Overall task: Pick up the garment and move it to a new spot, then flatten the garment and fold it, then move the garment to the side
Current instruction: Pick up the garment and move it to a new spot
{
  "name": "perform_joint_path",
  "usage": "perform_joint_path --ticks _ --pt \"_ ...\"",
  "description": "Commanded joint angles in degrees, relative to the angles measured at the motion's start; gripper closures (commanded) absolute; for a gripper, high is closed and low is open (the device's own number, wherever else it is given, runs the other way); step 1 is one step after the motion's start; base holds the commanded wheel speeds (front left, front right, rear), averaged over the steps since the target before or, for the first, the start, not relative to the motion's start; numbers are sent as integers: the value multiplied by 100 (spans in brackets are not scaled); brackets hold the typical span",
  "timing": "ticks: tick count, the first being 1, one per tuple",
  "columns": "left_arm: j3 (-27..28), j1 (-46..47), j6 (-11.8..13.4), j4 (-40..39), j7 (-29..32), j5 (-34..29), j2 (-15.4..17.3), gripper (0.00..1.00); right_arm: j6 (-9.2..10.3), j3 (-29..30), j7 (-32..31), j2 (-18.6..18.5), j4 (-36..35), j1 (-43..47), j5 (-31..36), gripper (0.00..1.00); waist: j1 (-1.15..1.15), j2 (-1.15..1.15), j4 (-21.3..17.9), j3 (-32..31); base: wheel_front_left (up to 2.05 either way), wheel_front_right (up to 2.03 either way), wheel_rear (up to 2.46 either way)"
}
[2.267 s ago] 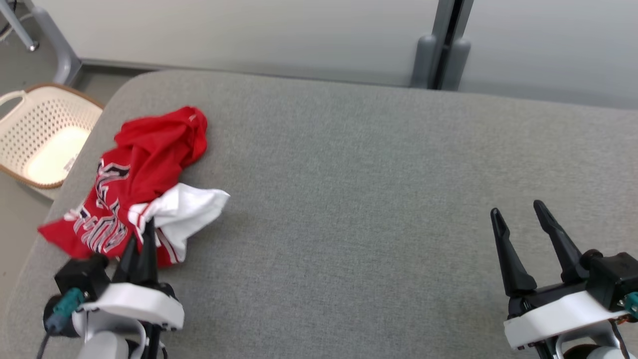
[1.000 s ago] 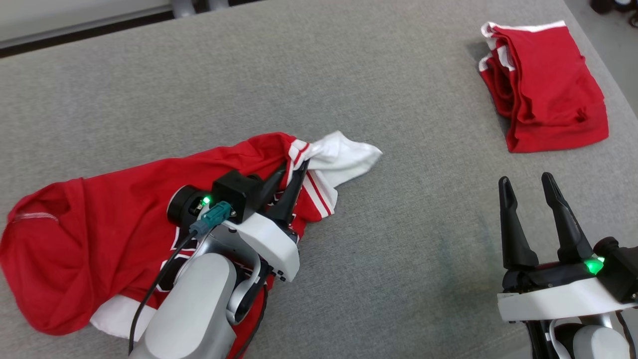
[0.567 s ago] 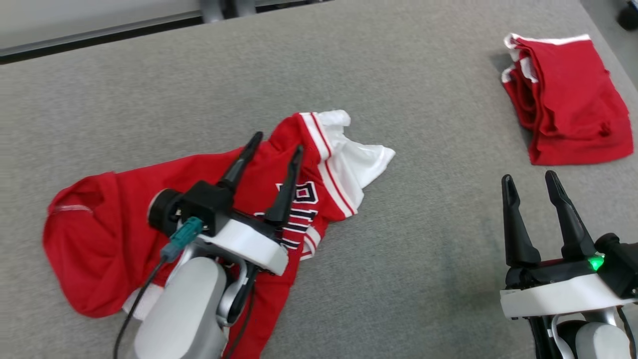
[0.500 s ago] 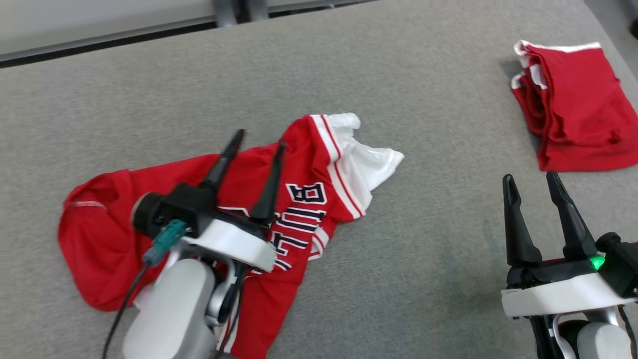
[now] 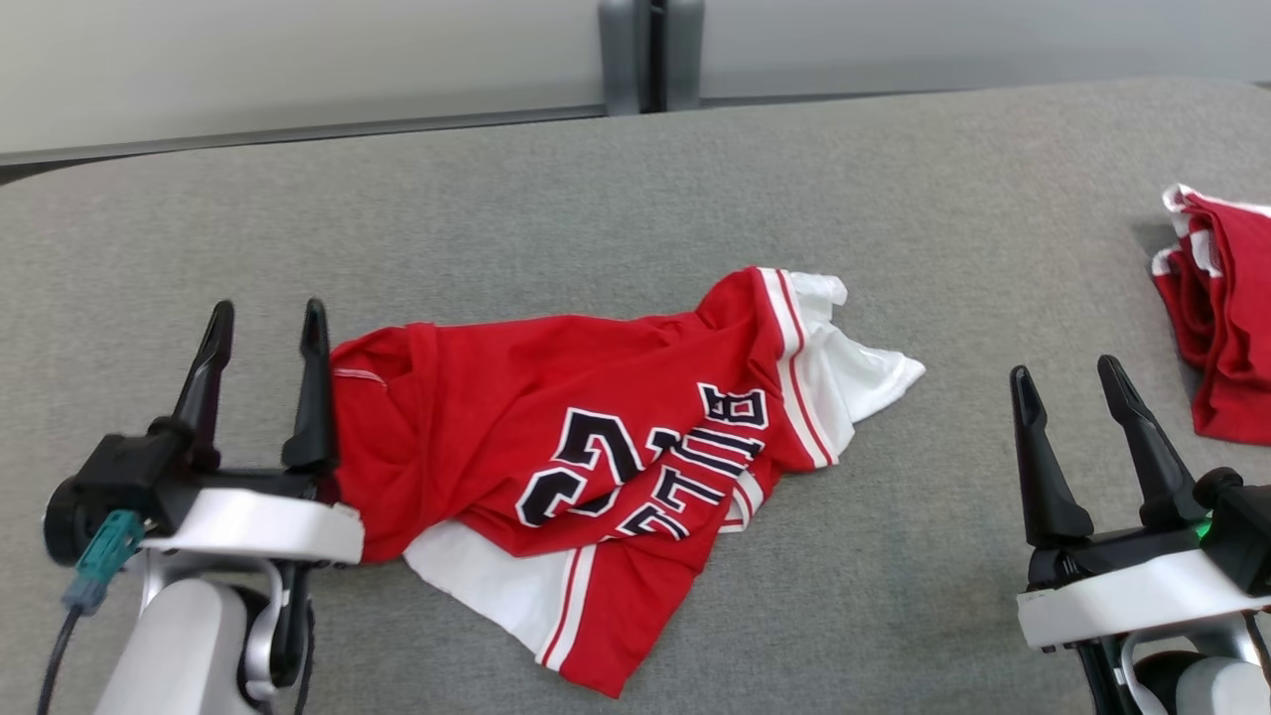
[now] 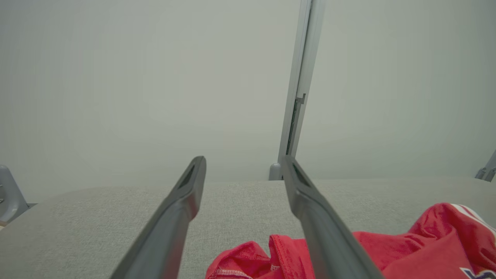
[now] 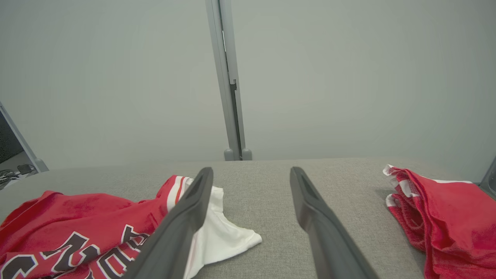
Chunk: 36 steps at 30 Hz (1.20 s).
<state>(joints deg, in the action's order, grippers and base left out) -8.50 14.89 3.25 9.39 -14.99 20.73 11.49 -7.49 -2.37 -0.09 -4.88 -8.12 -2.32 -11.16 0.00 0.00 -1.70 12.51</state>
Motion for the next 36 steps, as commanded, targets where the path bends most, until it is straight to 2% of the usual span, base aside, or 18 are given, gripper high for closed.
perform_joint_path --ticks 1,7,13,25,36 --pt "115 -178 27 -40 -18 47 89 0 0 34 -56 -67 -27 96 -7 0 0 0 198 -193 0 0 0" --pt "321 -639 -25 -196 -20 119 327 0 0 112 -170 -137 -42 239 -36 0 0 0 354 -401 0 0 0" --pt "284 -960 -69 -303 68 190 360 0 0 91 -266 -202 13 378 -62 0 0 0 397 -616 0 0 0" --pt "64 -1698 138 -682 283 70 362 0 0 140 -443 -271 -7 847 -101 0 0 0 416 -1131 0 0 0" --pt "-18 -1926 248 -939 531 57 421 0 0 162 -517 -216 -127 957 -89 0 0 0 425 -1216 0 0 0"
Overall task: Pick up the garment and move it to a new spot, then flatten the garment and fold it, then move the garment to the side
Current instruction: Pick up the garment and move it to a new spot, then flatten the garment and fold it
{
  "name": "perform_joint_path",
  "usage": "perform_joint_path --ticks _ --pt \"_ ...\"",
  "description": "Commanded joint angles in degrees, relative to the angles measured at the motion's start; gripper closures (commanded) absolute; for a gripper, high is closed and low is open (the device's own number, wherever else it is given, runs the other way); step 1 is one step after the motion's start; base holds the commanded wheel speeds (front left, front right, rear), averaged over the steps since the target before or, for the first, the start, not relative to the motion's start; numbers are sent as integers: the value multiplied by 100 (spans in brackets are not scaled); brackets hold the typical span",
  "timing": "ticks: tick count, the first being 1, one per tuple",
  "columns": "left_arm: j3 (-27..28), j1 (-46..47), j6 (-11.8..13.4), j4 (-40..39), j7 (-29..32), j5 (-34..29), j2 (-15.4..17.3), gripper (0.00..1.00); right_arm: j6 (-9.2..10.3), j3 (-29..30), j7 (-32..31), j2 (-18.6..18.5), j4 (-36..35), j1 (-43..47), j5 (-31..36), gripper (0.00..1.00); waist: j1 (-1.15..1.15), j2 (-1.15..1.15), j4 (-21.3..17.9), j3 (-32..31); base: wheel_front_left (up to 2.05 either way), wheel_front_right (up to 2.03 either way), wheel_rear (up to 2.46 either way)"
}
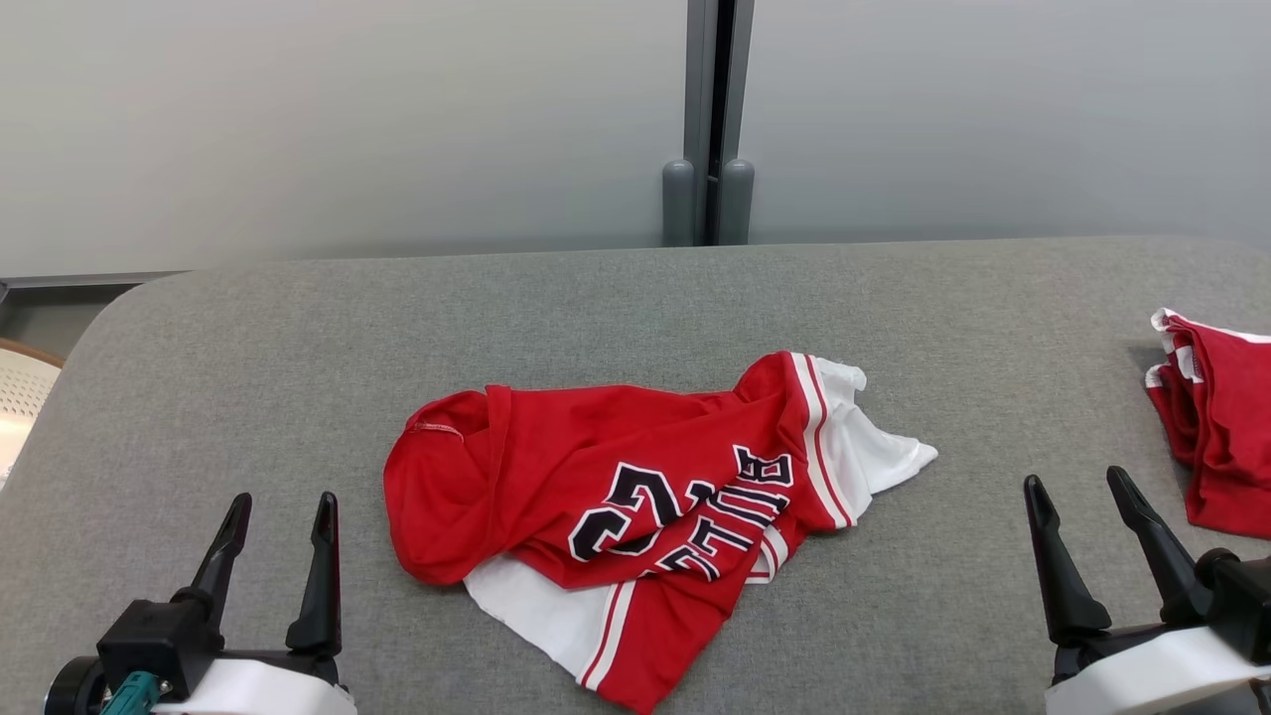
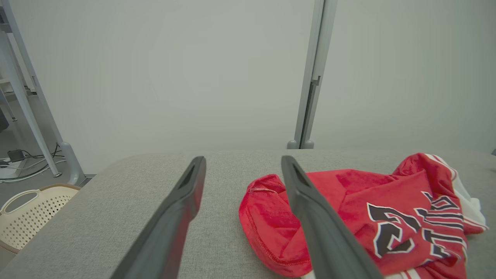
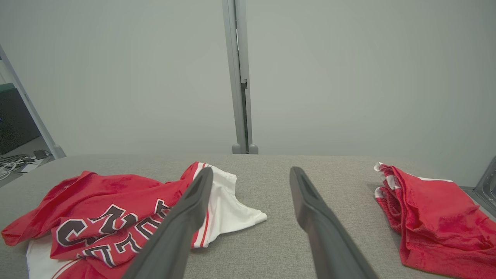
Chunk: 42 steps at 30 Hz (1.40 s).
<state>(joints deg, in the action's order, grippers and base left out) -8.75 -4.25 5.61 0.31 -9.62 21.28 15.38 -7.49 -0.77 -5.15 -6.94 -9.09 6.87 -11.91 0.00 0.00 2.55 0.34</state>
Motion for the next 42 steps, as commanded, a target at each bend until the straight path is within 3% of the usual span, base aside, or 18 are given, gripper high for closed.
perform_joint_path --ticks 1,19,26,33,39,42 --pt "5 -20 29 -50 5 14 29 0 0 6 -7 -9 -33 41 -9 0 0 0 3 5 0 0 0" --pt "-79 -32 126 -141 122 20 66 0 0 19 -15 32 -68 44 -13 0 0 0 30 -8 0 0 0" --pt "-285 533 51 32 331 -4 -38 0 0 68 23 53 -132 -71 -10 0 0 0 80 230 0 0 0" --pt "-812 1882 -395 1067 579 -44 -357 0 0 -82 70 67 -185 -398 35 0 0 0 -17 761 0 0 0" --pt "-1147 2862 -805 2684 735 6 -628 0 0 -205 162 100 -47 -635 -5 0 0 0 -240 1114 0 0 0" --pt "-1171 3173 -838 3289 767 18 -670 0 0 -202 213 123 7 -704 -16 0 0 0 -299 1194 0 0 0"
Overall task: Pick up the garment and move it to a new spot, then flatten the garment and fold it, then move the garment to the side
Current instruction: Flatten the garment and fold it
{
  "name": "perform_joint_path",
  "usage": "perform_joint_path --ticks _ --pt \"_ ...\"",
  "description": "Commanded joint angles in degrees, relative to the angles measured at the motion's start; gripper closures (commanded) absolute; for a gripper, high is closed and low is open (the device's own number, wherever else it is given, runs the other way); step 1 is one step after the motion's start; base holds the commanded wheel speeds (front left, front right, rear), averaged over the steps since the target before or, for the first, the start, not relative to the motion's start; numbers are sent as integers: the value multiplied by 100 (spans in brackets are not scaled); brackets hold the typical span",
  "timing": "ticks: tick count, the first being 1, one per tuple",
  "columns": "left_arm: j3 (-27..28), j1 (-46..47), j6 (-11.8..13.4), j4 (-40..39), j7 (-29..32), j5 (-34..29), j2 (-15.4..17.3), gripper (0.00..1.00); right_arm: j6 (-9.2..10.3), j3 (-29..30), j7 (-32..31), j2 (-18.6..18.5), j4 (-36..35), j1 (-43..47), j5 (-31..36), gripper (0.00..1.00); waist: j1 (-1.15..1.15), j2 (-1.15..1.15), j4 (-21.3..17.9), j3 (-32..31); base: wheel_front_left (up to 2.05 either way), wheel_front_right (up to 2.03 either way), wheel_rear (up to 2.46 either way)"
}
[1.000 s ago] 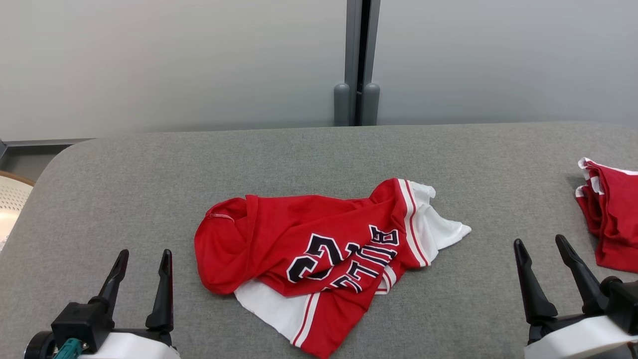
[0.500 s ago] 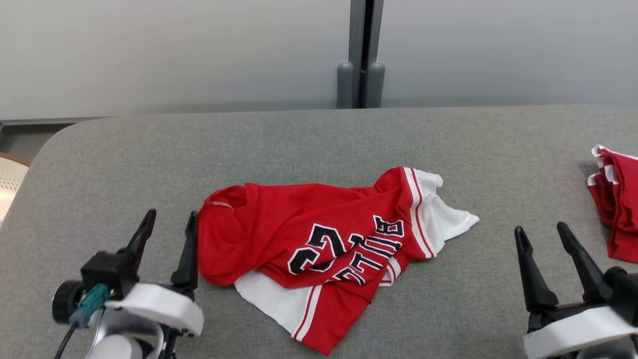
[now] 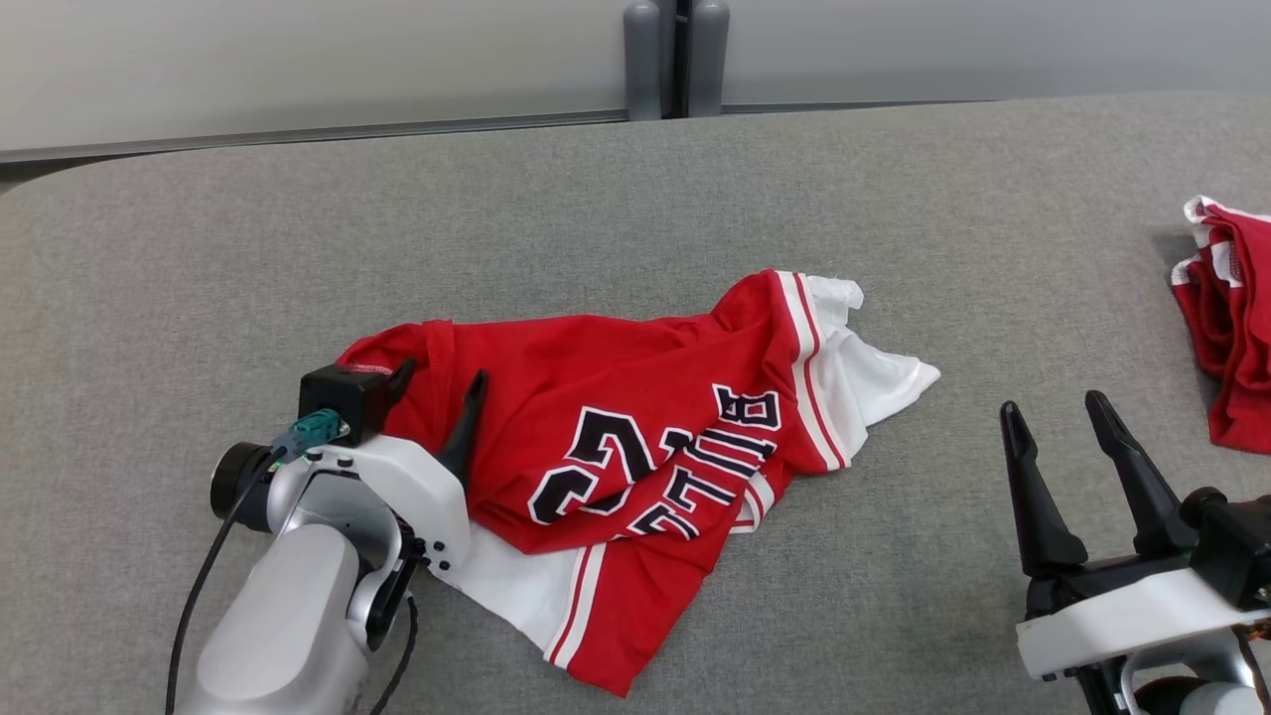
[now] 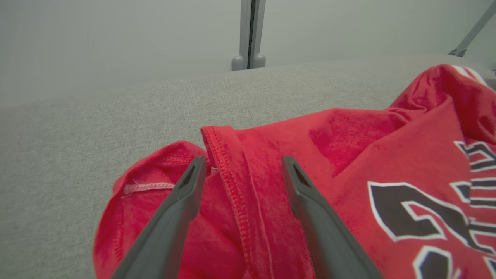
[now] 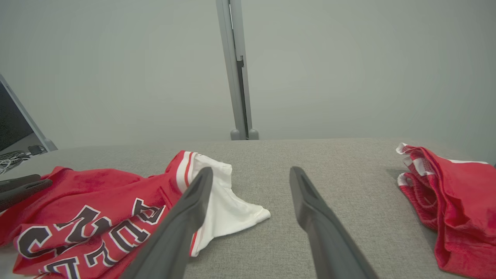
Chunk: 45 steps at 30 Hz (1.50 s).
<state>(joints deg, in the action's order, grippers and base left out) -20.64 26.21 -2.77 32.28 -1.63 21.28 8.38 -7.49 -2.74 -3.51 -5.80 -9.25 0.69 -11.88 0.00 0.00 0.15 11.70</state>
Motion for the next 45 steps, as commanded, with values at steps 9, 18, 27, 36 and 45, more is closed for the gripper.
perform_joint_path --ticks 9,18,27,36,45 --pt "108 560 -35 723 -481 117 -32 100 0 102 161 55 105 -132 -41 0 0 0 -7 110 0 0 0" --pt "267 -438 66 -655 -669 402 85 100 0 191 107 111 126 15 -67 0 0 0 289 -104 0 0 0" --pt "298 -2327 373 -2079 202 936 246 100 0 206 23 110 169 145 -163 0 0 0 420 -326 0 0 0" --pt "304 -2853 575 -2154 114 1035 117 0 0 185 -31 68 136 198 -197 0 0 0 434 -464 0 0 0" --pt "555 -2632 965 -2509 -997 472 206 0 0 251 -107 -21 -68 237 -113 0 0 0 369 -594 0 0 0"
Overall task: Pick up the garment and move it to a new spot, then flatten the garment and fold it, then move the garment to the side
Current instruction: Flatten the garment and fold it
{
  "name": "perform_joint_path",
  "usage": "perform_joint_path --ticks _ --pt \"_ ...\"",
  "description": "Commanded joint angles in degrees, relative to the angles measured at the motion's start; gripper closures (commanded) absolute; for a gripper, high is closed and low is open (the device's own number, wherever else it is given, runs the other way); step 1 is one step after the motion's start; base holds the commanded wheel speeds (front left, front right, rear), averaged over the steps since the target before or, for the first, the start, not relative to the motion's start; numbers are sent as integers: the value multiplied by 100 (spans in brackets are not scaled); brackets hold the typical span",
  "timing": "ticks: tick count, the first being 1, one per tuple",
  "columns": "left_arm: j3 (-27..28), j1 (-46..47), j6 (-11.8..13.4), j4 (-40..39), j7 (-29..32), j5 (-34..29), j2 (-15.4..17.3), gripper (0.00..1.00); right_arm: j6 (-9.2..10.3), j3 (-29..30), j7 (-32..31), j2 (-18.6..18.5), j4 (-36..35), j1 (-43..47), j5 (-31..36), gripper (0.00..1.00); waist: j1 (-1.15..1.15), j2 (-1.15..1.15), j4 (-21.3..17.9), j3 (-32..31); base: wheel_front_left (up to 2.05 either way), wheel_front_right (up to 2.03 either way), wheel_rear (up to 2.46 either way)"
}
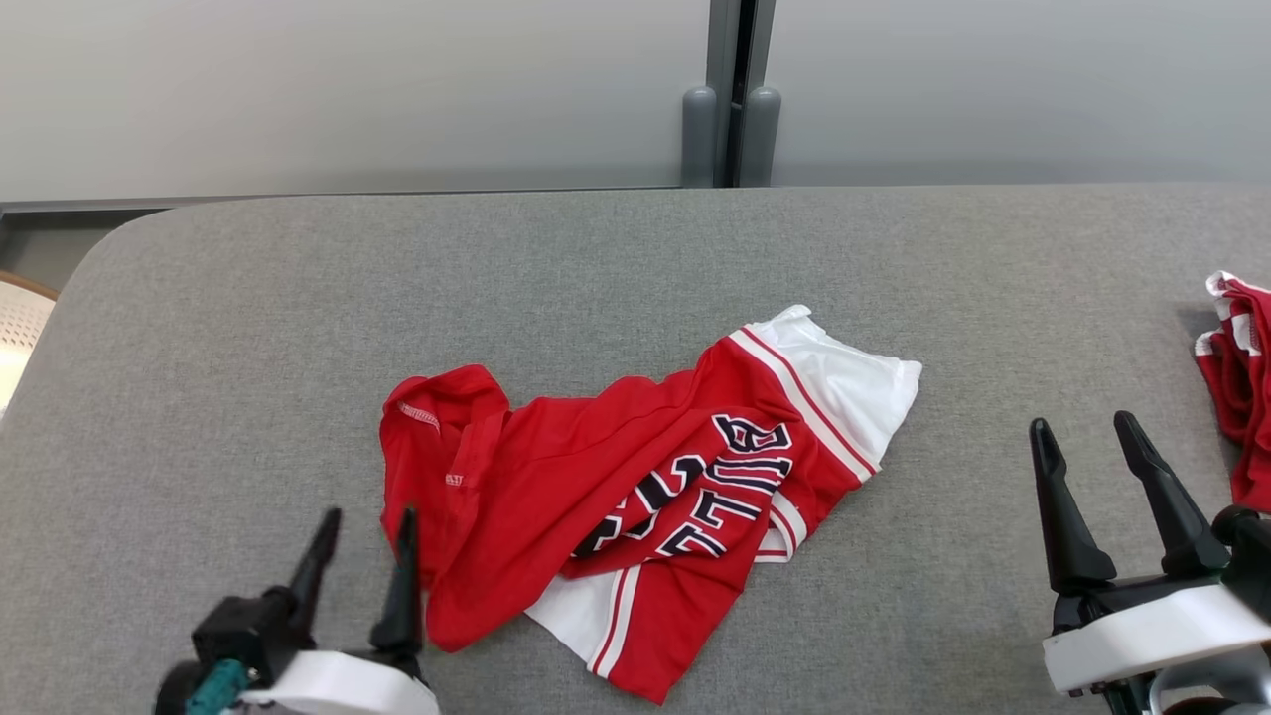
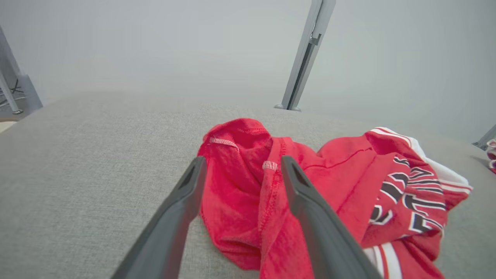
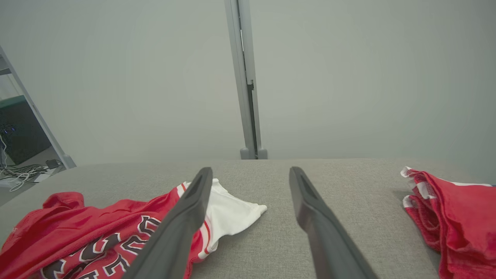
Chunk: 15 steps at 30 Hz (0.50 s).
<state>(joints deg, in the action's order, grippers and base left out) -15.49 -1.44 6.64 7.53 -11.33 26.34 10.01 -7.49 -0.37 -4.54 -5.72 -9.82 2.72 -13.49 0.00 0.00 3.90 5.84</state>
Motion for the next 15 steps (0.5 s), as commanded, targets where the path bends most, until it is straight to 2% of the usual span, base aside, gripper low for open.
perform_joint_path --ticks 1,4,9,15 --pt "84 173 75 -84 -98 -127 87 0 0 18 -27 -44 -46 34 70 0 0 0 -9 -21 0 0 0" --pt "237 249 215 -231 -232 -286 186 0 0 33 -63 -80 -112 52 119 0 0 0 -20 -76 0 0 0" --pt "450 263 300 -377 -298 -410 409 0 0 36 -135 -117 -131 111 169 0 0 0 -61 -215 0 0 0" --pt "452 73 274 -448 -226 -476 646 0 0 69 -204 -157 -152 261 171 0 0 0 -104 -375 0 0 0"
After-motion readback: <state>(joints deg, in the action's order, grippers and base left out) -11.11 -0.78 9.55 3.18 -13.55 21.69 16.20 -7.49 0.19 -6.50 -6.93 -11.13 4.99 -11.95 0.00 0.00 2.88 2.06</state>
